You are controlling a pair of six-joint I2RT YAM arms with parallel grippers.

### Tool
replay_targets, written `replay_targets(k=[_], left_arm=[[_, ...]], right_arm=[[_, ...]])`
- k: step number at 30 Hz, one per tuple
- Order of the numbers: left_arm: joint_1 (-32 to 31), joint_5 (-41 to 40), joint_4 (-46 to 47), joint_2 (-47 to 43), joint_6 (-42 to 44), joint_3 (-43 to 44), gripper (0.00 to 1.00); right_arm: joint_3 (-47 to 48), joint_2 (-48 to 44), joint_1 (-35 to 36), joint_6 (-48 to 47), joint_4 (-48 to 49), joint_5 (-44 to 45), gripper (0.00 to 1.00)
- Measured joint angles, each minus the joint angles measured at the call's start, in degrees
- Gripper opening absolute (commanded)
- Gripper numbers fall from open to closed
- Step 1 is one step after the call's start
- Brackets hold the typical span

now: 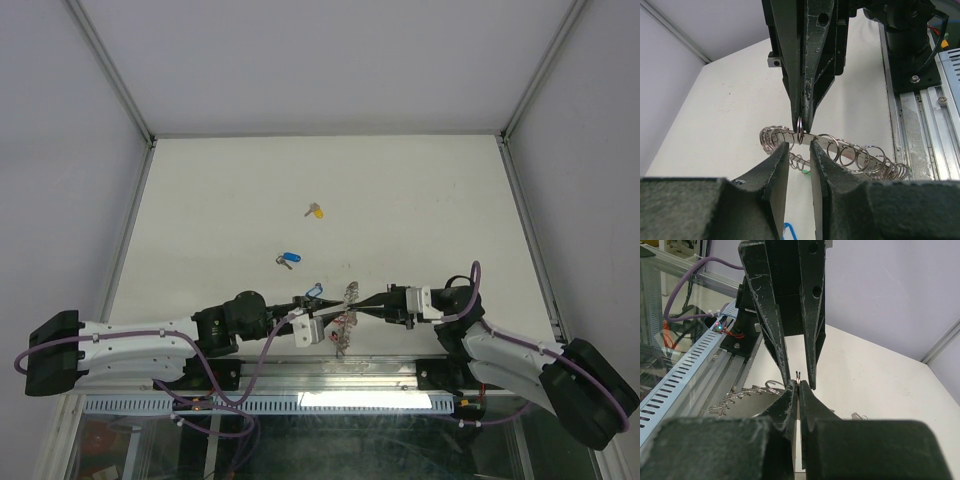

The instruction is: Put the keys on the keyring

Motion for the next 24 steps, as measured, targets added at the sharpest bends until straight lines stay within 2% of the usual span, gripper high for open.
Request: replay_targets(k=[19, 24], left_arm=[[0.0, 0.0, 1.6, 1.0, 1.4, 0.0, 0.18], [0.0, 0.1, 1.5, 1.6, 1.4, 0.5, 0.22]], right_arm=[[0.0, 1.4, 0.0, 0.4, 1.3, -0.2, 0.00], [0.0, 1.4, 0.0, 0.4, 1.2, -0.2, 0.00]])
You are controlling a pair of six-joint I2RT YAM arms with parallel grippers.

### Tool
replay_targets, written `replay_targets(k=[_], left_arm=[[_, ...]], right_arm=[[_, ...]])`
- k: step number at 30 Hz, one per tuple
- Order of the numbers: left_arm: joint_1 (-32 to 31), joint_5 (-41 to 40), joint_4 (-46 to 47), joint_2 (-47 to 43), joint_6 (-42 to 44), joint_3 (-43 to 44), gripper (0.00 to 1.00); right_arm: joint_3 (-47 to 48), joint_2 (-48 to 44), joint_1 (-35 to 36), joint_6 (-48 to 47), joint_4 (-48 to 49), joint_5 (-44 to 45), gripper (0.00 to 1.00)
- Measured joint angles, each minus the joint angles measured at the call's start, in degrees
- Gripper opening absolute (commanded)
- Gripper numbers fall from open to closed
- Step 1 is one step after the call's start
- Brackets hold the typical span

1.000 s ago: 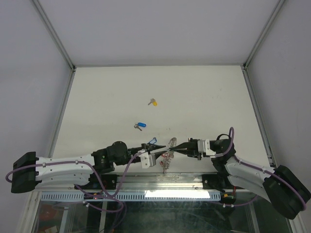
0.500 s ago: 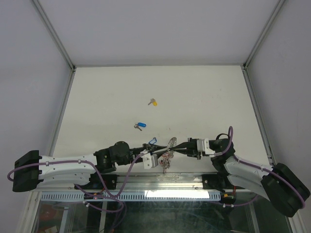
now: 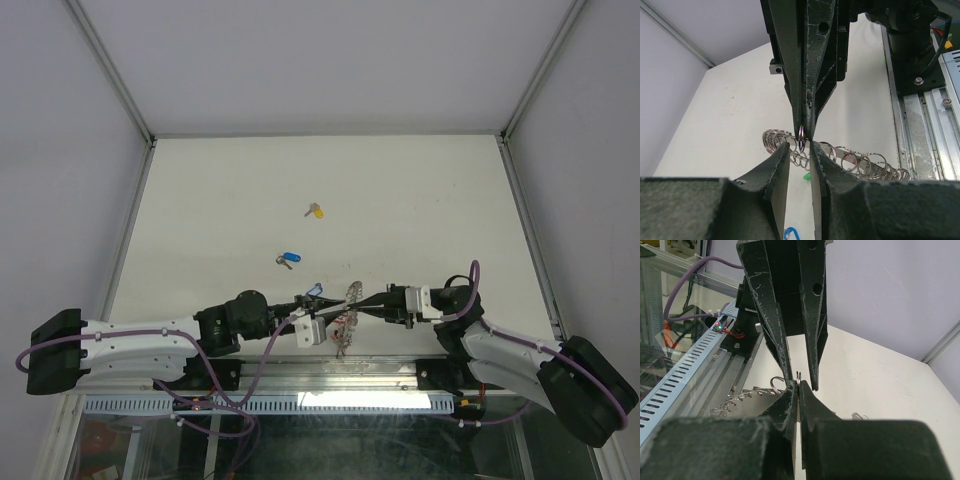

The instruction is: Put the keys on the keyring

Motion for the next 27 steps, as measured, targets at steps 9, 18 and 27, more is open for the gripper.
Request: replay_targets(k=[9, 18, 27], left_arm=[[0.0, -0.1, -1.3, -2.0, 0.1, 0.2, 0.22], [0.0, -0.1, -1.7, -1.8, 0.4, 0.2, 0.20], [0.0, -0.1, -1.2, 0.8, 1.4, 0.2, 0.10]], right_arm=[[0.0, -1.8, 0.0, -1.1, -2.1, 0.0, 0.00], [0.0, -1.8, 0.0, -1.2, -2.7, 0.0, 0.00], [0.0, -1.7, 0.0, -1.2, -2.6, -0.4, 0.00]])
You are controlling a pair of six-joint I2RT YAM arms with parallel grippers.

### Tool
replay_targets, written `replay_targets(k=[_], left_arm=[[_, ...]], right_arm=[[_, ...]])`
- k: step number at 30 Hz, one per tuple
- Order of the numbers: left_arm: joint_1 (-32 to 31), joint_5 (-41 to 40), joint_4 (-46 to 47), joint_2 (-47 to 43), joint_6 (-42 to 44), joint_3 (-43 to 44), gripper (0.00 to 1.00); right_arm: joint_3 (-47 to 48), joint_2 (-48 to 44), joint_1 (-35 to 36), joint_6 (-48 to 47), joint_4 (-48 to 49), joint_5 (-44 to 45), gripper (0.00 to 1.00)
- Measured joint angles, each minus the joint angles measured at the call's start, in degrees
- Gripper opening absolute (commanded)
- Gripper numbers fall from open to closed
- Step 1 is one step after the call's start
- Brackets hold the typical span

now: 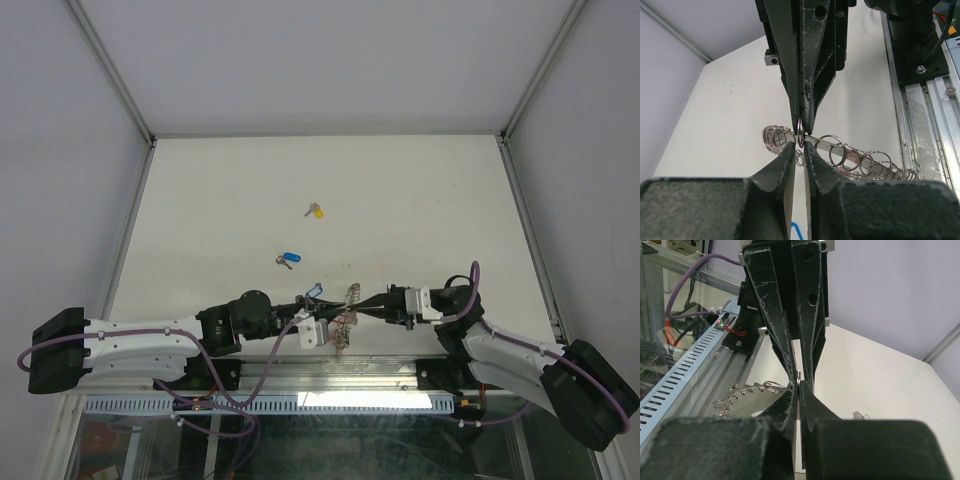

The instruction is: Put the keys on the keyring

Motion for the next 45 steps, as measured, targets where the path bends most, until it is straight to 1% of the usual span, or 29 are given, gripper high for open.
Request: replay_targets(k=[13, 18, 22, 26, 29, 32, 39, 45], left_arm=[[0.0, -0.2, 0.1, 0.7, 0.6, 0.3, 0.11], [0.0, -0.2, 0.1, 0.9, 0.7, 0.6, 0.00], [0.0, -0.2, -0.3, 1.2, 0.8, 0.7, 0.00], [0.0, -0.9, -3.1, 1.7, 1.2, 2.2, 0.00], [0.0, -1.6, -6.2, 2.1, 1.9, 3.7, 0.00], [0.1, -2.5, -10.3, 2.1, 3.1, 5.3, 0.00], [0.2, -4.6, -20.3, 2.3, 5.2, 9.4, 0.00], [0.2, -4.7, -27.1, 4.9, 6.0, 14.3, 0.00]], right_arm=[[0.5, 2.0, 0.0, 0.6, 1.5, -0.4, 0.00], [0.5, 2.3, 0.0, 0.6, 2.1, -0.4, 0.00], [0.5, 2.5, 0.0, 0.5, 2.1, -0.5, 0.00], [0.7, 2.2, -0.2, -0.2, 0.4, -0.4, 0.16], [1.4, 0.6, 0.0, -1.3, -3.6, 0.0, 0.22], [2.8, -2.7, 0.0, -3.5, -10.1, 0.9, 0.24], [4.2, -9.6, 0.0, -8.0, -25.4, 4.9, 0.24], [6.1, -11.3, 0.0, -11.9, -36.0, 7.2, 0.24]])
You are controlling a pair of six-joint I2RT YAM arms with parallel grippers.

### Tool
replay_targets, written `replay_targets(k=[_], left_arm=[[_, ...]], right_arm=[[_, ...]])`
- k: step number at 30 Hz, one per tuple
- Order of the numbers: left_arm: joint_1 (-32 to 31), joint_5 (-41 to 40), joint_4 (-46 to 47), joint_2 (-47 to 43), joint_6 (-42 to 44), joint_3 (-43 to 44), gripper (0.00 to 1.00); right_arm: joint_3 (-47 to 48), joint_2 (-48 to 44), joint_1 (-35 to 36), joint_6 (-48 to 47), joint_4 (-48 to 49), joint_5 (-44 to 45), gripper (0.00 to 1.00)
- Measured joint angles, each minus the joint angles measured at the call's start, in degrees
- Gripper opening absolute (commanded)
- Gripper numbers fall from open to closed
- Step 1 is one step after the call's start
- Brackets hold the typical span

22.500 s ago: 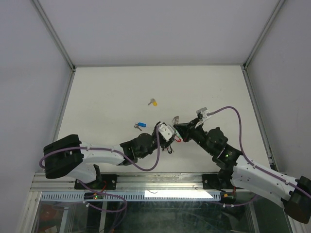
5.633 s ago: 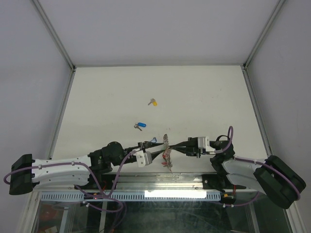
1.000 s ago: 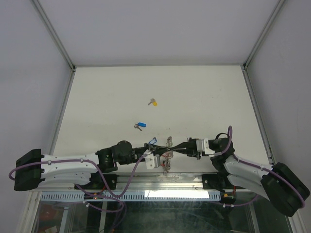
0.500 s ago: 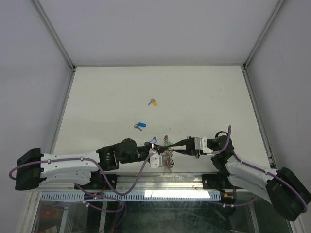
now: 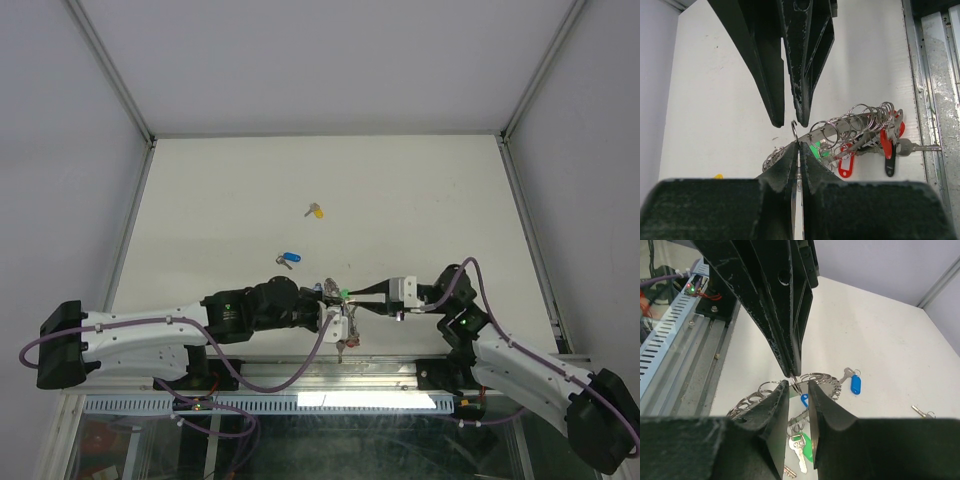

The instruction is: Put the keys on the keyring

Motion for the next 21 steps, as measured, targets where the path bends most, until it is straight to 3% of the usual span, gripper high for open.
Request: replay_targets(k=[13, 21], left_arm=[[0.4, 0.0, -1.9, 1.0, 0.6, 0.9, 0.00], [0.4, 0.0, -1.9, 1.0, 1.3, 0.9, 0.00]], right_arm=[[1.8, 5.7, 0.0, -6.7, -4.7, 1.0, 0.24], [3.0, 6.4, 0.0, -8.1, -4.6, 2.0, 0.29]])
